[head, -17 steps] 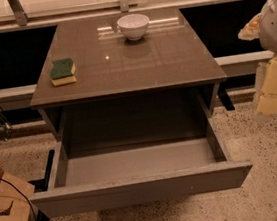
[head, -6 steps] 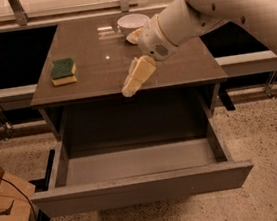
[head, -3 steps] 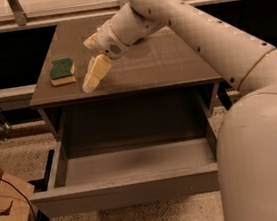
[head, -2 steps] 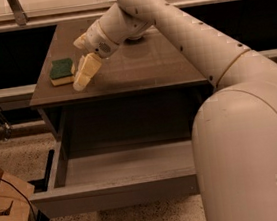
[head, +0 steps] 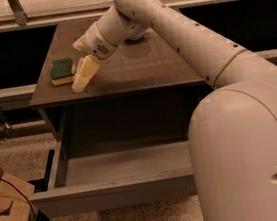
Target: Place sponge into top drawer
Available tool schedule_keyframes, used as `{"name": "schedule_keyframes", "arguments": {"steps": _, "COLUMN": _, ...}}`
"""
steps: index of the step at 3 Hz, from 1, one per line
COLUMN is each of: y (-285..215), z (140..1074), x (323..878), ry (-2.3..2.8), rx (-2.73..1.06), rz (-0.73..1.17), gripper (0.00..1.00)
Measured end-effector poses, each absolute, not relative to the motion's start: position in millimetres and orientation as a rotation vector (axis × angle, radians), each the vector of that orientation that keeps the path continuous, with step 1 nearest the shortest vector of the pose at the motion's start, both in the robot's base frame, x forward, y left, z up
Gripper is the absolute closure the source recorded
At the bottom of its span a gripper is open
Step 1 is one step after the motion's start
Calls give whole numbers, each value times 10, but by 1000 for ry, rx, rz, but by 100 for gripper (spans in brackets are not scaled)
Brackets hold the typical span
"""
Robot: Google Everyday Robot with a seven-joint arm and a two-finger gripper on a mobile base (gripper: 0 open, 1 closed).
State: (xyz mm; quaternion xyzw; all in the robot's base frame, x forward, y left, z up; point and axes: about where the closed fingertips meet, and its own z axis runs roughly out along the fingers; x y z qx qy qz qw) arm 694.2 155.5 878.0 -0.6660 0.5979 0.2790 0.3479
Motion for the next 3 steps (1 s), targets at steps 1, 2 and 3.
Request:
{"name": "schedule_keyframes", "arguments": {"steps": 1, "y": 1684, "z": 8744, "x": 7094, "ry": 1518, "rx": -1657, "rz": 709, "gripper": 0}}
{"name": "schedule_keyframes", "arguments": {"steps": 2, "y": 1752, "z": 8844, "x": 7248, "ry": 1504, "rx": -1592, "rz": 673, "gripper": 0}}
{"name": "schedule_keyframes", "arguments": {"steps": 3, "y": 1752, "z": 8844, "x": 7248, "ry": 1504, "rx": -1592, "rz": 673, "gripper": 0}}
